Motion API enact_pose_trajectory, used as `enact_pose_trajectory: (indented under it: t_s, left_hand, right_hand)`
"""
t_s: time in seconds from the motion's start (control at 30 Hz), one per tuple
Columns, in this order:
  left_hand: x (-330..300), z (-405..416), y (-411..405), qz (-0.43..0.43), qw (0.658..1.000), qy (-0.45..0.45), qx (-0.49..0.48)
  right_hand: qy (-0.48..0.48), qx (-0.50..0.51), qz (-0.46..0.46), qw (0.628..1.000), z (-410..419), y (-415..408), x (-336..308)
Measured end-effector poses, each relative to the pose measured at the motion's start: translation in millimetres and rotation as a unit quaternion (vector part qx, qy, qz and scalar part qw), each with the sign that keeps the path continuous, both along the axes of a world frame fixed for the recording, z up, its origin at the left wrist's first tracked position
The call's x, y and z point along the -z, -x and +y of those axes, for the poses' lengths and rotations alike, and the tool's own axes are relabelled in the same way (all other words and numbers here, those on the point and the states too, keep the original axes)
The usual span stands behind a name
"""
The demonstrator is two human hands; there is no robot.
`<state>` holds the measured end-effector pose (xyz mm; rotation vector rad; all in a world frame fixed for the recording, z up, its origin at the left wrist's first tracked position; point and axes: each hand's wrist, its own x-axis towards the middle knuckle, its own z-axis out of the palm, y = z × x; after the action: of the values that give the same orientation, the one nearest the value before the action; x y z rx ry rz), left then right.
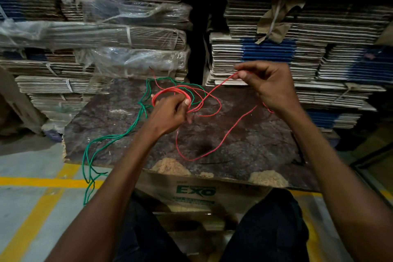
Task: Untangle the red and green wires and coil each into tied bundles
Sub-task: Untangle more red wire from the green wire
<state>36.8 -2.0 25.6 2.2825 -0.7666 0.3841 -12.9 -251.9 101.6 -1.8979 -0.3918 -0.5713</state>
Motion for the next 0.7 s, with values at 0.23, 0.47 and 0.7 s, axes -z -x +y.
enact_pose_trajectory:
  t_s: [0.23,0.47,0.7]
  left_hand:
    - [-2.5,4.1,49.8,0.289,0.914,0.222,0.18]
    - [-11.7,17.7,71.2,0.39,0.705,0.456,0.378]
    - [-14.9,22.6,73.8,0.426,0.509,0.595,0.452]
  right_hand:
    - [0.012,0.069,-0.055,0.996,7.8,-29.5,-4.2]
    - [-0.022,0.041,0.028,0.999,10.5,-56.5,23.9]
    - [-0.035,0.012,0.143,0.989,20.5,-53.2,60.7]
